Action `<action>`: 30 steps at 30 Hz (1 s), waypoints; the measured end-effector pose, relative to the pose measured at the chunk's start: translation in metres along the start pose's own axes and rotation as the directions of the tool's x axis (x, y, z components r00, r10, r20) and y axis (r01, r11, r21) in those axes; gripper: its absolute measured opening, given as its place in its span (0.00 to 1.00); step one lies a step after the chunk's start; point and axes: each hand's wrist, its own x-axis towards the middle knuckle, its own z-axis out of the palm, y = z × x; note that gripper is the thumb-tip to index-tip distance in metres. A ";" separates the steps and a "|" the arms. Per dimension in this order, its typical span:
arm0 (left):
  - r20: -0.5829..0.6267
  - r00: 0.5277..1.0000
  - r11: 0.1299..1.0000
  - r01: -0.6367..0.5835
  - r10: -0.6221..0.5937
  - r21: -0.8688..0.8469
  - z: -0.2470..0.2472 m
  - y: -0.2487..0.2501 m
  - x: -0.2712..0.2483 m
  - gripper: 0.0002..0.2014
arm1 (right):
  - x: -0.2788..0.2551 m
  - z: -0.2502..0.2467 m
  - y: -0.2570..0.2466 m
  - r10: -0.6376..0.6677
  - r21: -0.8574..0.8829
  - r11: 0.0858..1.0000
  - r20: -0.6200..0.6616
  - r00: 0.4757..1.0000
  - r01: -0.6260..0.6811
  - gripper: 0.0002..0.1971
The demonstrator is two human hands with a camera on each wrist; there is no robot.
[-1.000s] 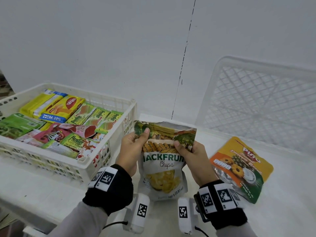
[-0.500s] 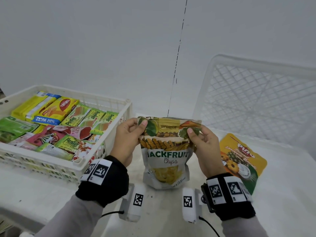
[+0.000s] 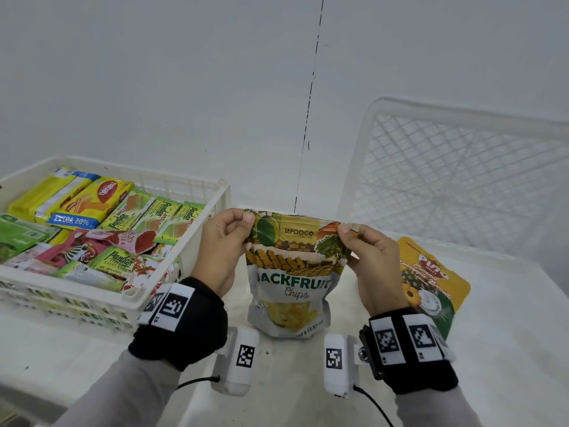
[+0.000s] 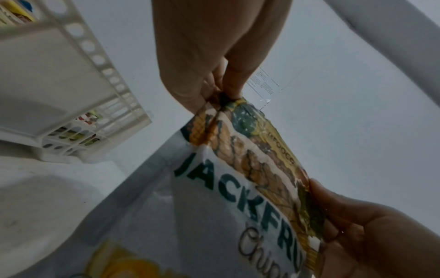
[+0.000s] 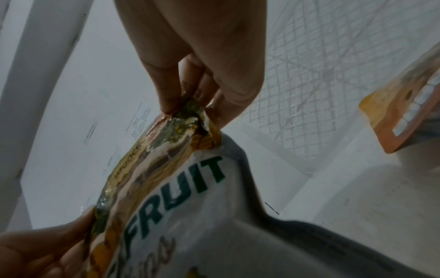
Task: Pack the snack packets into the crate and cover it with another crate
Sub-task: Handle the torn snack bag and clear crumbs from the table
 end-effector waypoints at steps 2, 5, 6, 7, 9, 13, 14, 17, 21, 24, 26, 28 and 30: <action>-0.026 1.000 1.000 0.003 -0.002 0.013 0.001 -0.001 0.000 0.08 | 0.001 0.002 -0.001 0.027 0.004 1.000 -0.014 1.000 -0.027 0.07; -0.048 0.999 1.000 0.001 0.000 0.016 0.002 -0.002 0.000 0.09 | 0.001 0.004 -0.001 0.064 0.005 0.998 -0.018 0.998 -0.064 0.06; -0.054 0.998 0.999 -0.007 0.010 0.042 0.002 -0.001 -0.001 0.09 | 0.002 0.005 -0.002 0.067 -0.003 0.998 -0.018 0.998 -0.067 0.07; -0.062 0.998 0.996 -0.019 0.024 0.084 0.003 0.000 -0.001 0.09 | 0.002 0.005 -0.002 0.067 -0.027 0.997 -0.021 0.998 -0.067 0.08; -0.060 0.997 0.983 -0.040 0.051 0.181 0.002 0.004 -0.001 0.09 | 0.001 0.007 -0.002 0.050 -0.098 0.994 -0.023 0.998 -0.052 0.10; 0.060 0.981 0.862 -0.189 0.183 0.471 0.000 0.021 0.007 0.07 | -0.003 0.007 -0.005 -0.022 -0.230 0.973 0.007 1.000 0.023 0.10; 0.114 0.963 0.786 -0.264 0.243 0.559 0.001 0.026 0.007 0.07 | -0.004 0.007 -0.006 -0.031 -0.264 0.964 0.023 0.999 0.036 0.10; 0.358 0.883 0.486 -0.467 0.304 0.739 0.015 0.040 0.004 0.09 | -0.005 0.009 -0.010 -0.054 -0.299 0.952 0.052 0.997 0.067 0.08; 0.600 0.790 0.278 -0.609 0.129 0.743 0.036 0.044 0.002 0.17 | -0.005 0.008 -0.012 -0.056 -0.261 0.963 0.059 0.997 0.070 0.08; 0.537 0.821 0.329 -0.570 0.193 0.753 0.040 0.044 0.005 0.14 | -0.007 0.006 -0.014 -0.030 -0.239 0.970 0.080 0.996 0.048 0.06; 0.522 0.832 0.353 -0.553 0.187 0.755 0.041 0.043 0.009 0.09 | -0.007 0.004 -0.016 -0.028 -0.243 0.969 0.095 0.995 0.050 0.04; 0.546 0.826 0.329 -0.559 0.140 0.761 0.043 0.042 0.011 0.07 | -0.007 0.003 -0.017 -0.038 -0.251 0.966 0.113 0.993 0.066 0.03; 0.572 0.812 0.292 -0.578 0.116 0.762 0.044 0.040 0.012 0.07 | -0.005 0.001 -0.019 -0.054 -0.280 0.956 0.127 0.990 0.088 0.04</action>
